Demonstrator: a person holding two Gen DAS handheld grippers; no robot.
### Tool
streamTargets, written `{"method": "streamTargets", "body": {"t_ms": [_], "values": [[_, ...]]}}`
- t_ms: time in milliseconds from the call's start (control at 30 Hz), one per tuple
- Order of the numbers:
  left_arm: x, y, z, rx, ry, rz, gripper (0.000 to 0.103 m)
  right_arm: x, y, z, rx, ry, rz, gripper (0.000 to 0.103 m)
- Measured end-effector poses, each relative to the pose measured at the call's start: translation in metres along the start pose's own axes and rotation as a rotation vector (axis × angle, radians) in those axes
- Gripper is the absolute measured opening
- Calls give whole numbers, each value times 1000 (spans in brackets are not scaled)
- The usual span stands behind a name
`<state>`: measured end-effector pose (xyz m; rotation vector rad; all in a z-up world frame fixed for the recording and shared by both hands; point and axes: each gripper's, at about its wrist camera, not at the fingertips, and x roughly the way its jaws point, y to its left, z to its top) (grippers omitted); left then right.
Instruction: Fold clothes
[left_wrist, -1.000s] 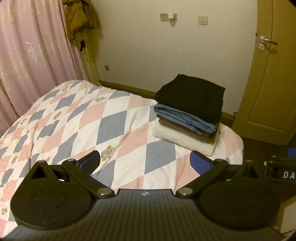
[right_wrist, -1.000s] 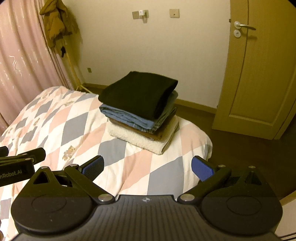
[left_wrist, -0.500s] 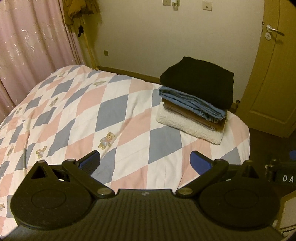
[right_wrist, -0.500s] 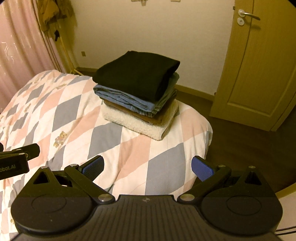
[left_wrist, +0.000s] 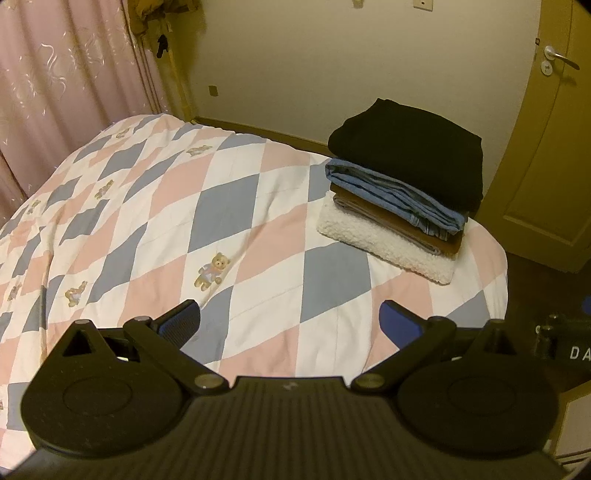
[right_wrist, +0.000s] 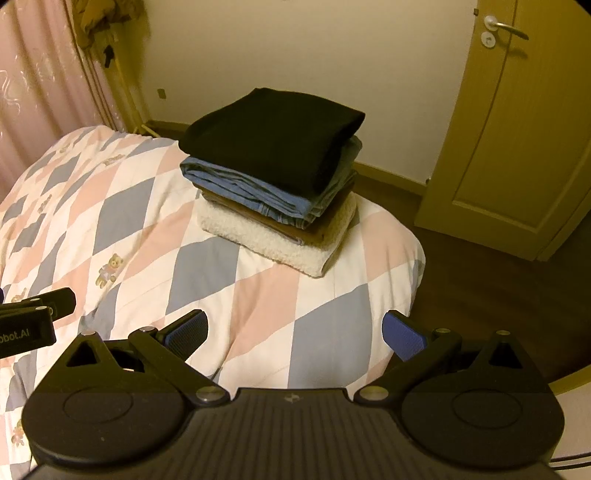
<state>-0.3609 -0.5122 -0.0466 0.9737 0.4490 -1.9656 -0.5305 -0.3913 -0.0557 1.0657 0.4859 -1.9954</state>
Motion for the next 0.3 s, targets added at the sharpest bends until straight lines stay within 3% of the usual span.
{"method": "streamTargets", "body": {"t_ms": [300], "values": [[-6, -6, 5, 7, -25, -24, 102, -1, -4, 5, 11, -9, -3, 103]]}}
